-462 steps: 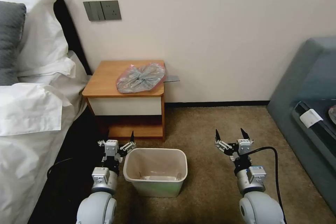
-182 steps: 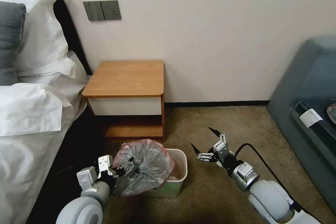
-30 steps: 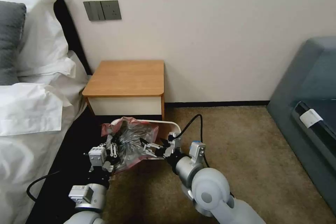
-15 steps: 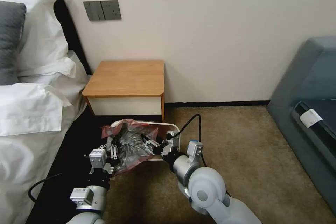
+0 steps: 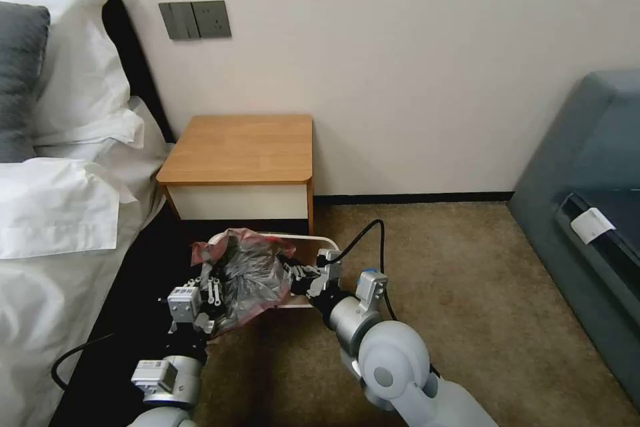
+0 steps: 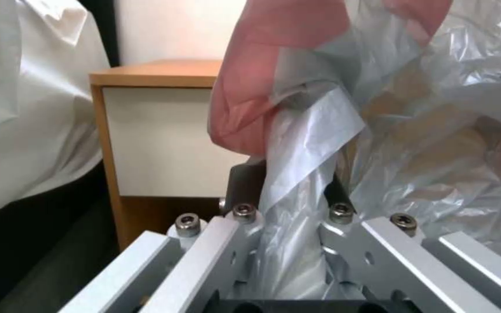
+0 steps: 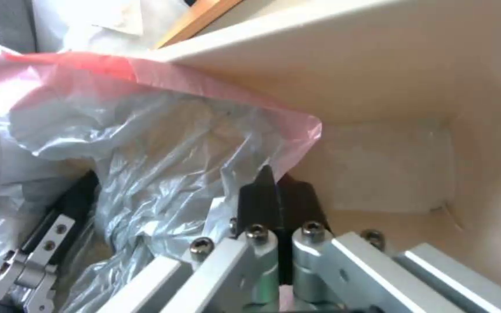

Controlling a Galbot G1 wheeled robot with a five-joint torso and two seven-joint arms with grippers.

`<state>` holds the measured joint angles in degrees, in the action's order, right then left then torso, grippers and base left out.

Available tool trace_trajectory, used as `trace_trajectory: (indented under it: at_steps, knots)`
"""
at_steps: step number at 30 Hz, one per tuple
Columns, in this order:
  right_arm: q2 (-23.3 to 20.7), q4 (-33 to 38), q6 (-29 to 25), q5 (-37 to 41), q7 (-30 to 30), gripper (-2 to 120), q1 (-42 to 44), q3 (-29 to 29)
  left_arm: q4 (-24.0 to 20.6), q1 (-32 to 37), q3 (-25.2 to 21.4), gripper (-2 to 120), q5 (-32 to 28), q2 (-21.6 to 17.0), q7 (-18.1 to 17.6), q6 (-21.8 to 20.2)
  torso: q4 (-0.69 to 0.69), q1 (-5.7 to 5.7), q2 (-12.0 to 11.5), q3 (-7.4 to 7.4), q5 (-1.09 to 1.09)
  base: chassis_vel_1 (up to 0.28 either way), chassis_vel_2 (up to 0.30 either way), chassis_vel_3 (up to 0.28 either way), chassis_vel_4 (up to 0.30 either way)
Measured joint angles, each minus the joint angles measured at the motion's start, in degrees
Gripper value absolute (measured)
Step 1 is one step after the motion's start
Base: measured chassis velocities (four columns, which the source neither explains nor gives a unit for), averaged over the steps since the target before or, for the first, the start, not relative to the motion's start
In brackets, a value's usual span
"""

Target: Pick up the garbage bag from the table and place it over the trash can.

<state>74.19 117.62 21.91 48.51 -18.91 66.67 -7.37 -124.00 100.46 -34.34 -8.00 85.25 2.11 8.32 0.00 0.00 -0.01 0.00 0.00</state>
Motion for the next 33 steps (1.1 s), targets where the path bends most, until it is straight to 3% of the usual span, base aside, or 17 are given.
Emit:
trace_trajectory:
  at_steps: [18,33]
  knots:
    - [-3.9,9.2,-0.8,-2.8,2.8,0,2.3,0.5,3.0,-1.0,-0.5,6,-0.4,0.4,-1.0,-1.4,0.0,0.0,0.0,0.0,0.0,0.0,0.0,0.0,0.0]
    - [-6.3,4.1,-2.4,-4.1,3.9,0,-1.7,6.2,1.0,0.6,0.3,6,0.0,0.5,-0.7,-1.1,0.0,0.0,0.0,0.0,0.01,0.0,0.0,0.0,0.0]
